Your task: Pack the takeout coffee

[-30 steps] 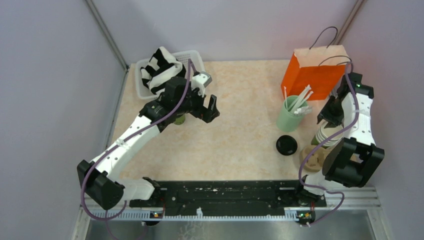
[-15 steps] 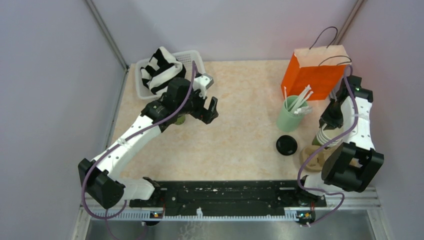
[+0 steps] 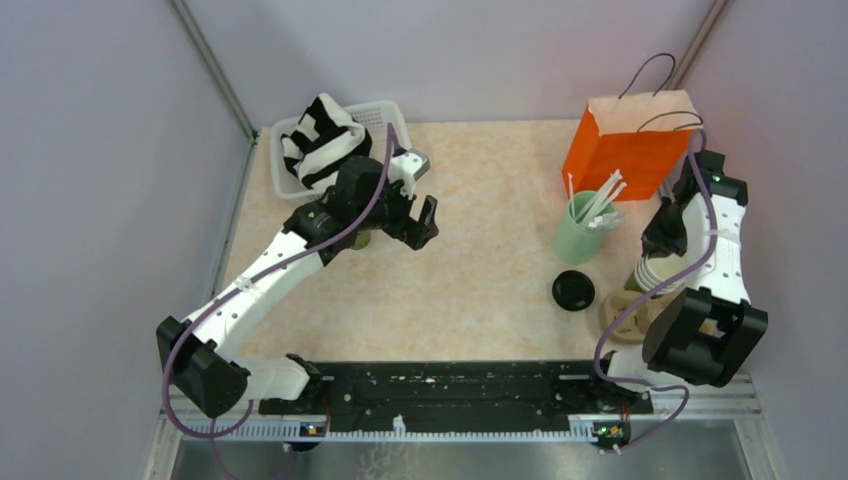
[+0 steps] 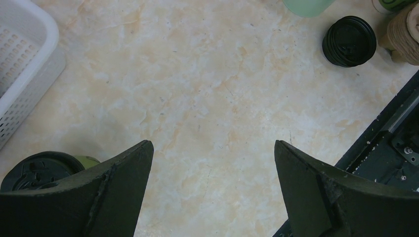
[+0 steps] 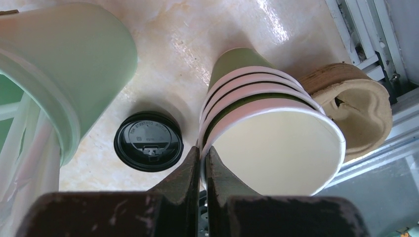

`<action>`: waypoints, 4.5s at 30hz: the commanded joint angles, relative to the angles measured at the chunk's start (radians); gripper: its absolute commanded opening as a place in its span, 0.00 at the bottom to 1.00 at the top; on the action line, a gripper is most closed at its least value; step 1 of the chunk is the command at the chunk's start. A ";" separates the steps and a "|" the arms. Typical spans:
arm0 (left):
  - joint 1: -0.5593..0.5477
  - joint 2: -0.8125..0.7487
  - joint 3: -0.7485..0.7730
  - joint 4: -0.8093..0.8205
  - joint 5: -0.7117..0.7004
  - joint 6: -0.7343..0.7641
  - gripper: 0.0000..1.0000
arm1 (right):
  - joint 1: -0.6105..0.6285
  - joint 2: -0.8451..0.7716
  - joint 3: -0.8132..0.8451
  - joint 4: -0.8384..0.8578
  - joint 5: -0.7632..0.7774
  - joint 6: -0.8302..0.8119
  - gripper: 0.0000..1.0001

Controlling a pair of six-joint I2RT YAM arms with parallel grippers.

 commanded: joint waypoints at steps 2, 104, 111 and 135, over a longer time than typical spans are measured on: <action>-0.008 0.005 0.036 0.020 -0.004 0.014 0.98 | 0.011 -0.046 0.084 -0.055 0.034 0.005 0.00; 0.094 -0.288 0.040 -0.114 -0.255 -0.187 0.98 | 0.718 -0.025 -0.429 0.399 0.213 0.325 0.20; 0.094 -0.279 0.046 -0.113 -0.253 -0.185 0.98 | 0.718 -0.019 -0.444 0.406 0.214 0.322 0.15; 0.090 -0.282 0.049 -0.115 -0.254 -0.181 0.98 | 0.718 -0.026 -0.491 0.420 0.225 0.318 0.11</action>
